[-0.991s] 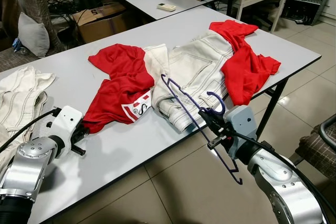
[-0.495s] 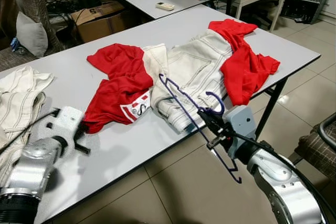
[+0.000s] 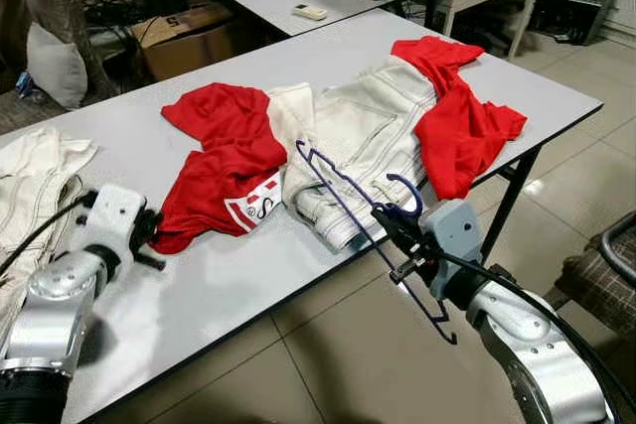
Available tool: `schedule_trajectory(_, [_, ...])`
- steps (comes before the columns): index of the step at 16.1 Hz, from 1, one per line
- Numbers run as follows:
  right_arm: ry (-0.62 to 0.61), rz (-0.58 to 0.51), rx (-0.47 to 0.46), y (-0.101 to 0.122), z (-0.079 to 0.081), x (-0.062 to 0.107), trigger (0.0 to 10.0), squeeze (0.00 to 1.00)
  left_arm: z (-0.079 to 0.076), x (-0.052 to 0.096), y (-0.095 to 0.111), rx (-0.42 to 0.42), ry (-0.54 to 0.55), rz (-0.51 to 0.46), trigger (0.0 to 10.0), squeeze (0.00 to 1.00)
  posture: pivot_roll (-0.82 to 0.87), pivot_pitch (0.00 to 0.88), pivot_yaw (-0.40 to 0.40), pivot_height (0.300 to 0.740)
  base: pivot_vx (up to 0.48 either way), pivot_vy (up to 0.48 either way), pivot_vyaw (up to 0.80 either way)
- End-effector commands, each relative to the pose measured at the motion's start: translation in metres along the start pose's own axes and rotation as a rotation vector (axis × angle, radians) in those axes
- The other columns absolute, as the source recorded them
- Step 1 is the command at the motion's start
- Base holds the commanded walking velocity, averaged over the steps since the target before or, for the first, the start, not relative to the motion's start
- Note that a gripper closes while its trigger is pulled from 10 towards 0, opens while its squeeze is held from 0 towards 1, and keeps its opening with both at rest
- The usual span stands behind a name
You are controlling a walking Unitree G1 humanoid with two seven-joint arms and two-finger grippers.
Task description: Hang hanger
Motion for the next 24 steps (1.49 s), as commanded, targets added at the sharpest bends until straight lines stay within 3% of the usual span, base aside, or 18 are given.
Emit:
schedule_trajectory(1, [0.024,-0.017,0.016,0.005,0.003,-0.003,10.0,0.0,0.008,0.001,-0.005,-0.021,0.031,0.023,10.0,1.0,-0.06,0.0,0.128,0.74,0.0,0.0,0.0])
schedule_trajectory(9, [0.021,-0.015,0.006,0.004,0.001,-0.003,10.0,0.0,-0.002,-0.009,-0.018,0.145,0.053,0.03,10.0,0.98,-0.07,0.0,0.127,0.74,0.0,0.0,0.0])
schedule_trajectory(10, [0.023,-0.014,0.006,0.004,0.001,-0.003,10.0,0.0,-0.005,-0.013,-0.023,0.205,0.044,0.046,10.0,0.0,-0.07,0.0,0.124,0.74,0.0,0.0,0.0])
schedule_trajectory(16, [0.029,-0.011,0.018,0.005,0.001,-0.002,10.0,0.0,-0.003,-0.023,-0.037,0.266,0.09,0.12,10.0,0.0,-0.09,0.0,0.133,0.74,0.0,0.0,0.0])
schedule_trajectory(18, [0.027,-0.011,0.02,0.005,0.001,-0.001,10.0,0.0,-0.008,-0.026,-0.032,0.29,0.059,0.089,1.5,0.0,-0.09,0.0,0.136,0.74,0.0,0.0,0.0])
schedule_trajectory(19, [0.025,-0.011,0.021,0.005,0.001,-0.001,10.0,0.0,-0.011,-0.027,-0.029,0.295,0.027,0.07,0.0,0.0,-0.09,0.0,0.137,0.74,0.0,0.0,0.0])
schedule_trajectory(24, [0.028,-0.011,0.024,0.004,0.002,-0.001,10.0,0.0,-0.027,-0.025,-0.035,0.283,-0.099,0.111,0.0,0.0,-0.09,0.0,0.138,0.74,0.0,0.0,0.0])
Point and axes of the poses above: a point about 5 cm out from each wrist's last joint towards the gripper, its own x axis pointing back from the gripper into the wrist, its own y axis along the axis of the wrist's last joint, z = x × y, the point moved 2 cm from there along -x, pointing out of the wrist towards the gripper, and after that the axes turned 9 degrees about -x, right-handed, at the moved point
